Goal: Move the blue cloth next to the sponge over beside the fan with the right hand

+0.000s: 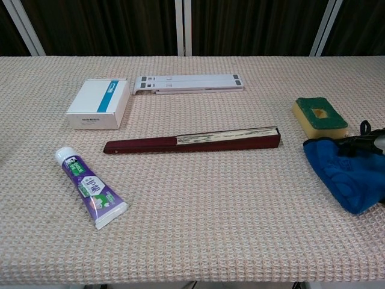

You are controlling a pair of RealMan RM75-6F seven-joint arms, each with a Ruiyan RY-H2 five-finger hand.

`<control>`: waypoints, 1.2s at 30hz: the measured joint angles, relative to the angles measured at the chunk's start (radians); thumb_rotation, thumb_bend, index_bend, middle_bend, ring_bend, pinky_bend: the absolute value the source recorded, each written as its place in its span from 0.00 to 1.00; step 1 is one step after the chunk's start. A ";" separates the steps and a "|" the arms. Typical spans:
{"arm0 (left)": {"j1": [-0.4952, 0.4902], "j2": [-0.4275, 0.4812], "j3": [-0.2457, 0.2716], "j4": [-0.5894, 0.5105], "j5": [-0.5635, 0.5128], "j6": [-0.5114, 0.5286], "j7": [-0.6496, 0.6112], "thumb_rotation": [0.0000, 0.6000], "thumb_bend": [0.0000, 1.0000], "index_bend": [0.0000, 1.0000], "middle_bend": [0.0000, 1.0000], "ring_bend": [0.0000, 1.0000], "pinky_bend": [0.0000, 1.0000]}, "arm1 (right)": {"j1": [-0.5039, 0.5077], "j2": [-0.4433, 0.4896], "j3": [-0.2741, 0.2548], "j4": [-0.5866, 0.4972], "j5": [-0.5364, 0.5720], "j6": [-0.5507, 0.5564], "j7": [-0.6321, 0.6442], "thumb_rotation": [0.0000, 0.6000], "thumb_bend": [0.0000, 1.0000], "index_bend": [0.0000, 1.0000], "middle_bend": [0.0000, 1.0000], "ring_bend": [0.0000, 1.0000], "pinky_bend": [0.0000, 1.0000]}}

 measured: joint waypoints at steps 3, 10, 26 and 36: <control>0.000 0.000 0.000 0.001 0.000 0.000 -0.002 0.89 0.04 0.09 0.15 0.07 0.16 | 0.000 -0.011 0.001 0.012 -0.011 0.015 0.006 1.00 0.38 0.36 0.38 0.29 0.34; 0.003 0.002 -0.001 0.004 -0.002 0.002 -0.007 0.90 0.04 0.09 0.15 0.07 0.16 | -0.005 -0.015 0.011 0.023 -0.036 0.064 0.035 1.00 0.47 0.50 0.45 0.35 0.39; 0.003 0.001 -0.002 0.004 -0.004 0.000 -0.005 0.89 0.04 0.09 0.15 0.07 0.16 | -0.002 -0.026 0.032 0.060 -0.053 0.112 0.089 1.00 0.43 0.92 0.84 0.68 0.73; 0.001 0.002 -0.004 -0.001 -0.003 0.001 -0.003 0.90 0.04 0.09 0.15 0.07 0.16 | 0.007 0.021 0.064 0.017 -0.104 0.185 0.124 1.00 0.44 0.94 0.85 0.69 0.74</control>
